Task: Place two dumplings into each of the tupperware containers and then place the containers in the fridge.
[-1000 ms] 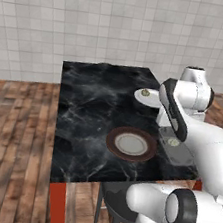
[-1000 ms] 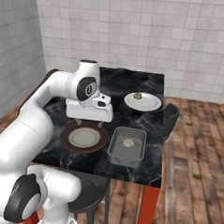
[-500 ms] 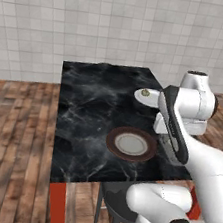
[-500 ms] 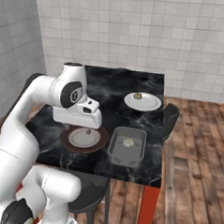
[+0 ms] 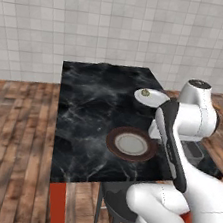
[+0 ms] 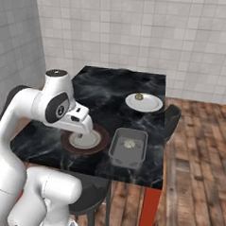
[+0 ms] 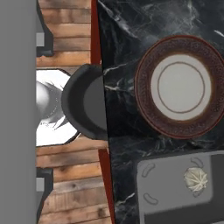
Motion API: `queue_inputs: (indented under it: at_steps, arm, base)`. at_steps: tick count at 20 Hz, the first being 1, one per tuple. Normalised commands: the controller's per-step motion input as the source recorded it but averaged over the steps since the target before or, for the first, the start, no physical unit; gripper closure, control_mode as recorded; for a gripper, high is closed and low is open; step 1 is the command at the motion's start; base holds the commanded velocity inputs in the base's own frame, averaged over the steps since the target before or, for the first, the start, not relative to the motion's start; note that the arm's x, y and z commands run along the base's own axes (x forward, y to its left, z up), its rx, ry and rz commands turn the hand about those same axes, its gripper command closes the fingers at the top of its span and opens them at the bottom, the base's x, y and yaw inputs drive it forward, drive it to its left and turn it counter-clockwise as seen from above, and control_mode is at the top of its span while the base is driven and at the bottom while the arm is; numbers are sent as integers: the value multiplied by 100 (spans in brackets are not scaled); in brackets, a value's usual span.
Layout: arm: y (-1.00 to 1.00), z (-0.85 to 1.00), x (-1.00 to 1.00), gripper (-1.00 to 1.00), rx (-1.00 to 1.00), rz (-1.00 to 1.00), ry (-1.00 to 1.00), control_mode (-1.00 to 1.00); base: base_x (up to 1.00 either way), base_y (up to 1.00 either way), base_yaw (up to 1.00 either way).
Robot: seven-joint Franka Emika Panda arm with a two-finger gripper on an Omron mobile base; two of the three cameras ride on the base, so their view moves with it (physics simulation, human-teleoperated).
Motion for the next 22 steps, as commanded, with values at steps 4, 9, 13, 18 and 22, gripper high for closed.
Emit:
queue_inputs:
  at_steps: [4, 9, 13, 18, 22]
  arm:
    - [21, 6, -7, -100, 0, 0, -9, -100]
    - [7, 0, -1, -100, 0, 0, -2, -100]
    - [0, 0, 0, -100, 0, 0, 0, 100]
    - [0, 0, 0, -100, 0, 0, 0, 100]
    - [0, 0, 0, -100, 0, 0, 0, 100]
  base:
    - [0, 0, 0]
    - [0, 0, 0]
    - [-9, 0, 0]
    - [-55, -4, 0]
    - [-90, -33, 0]
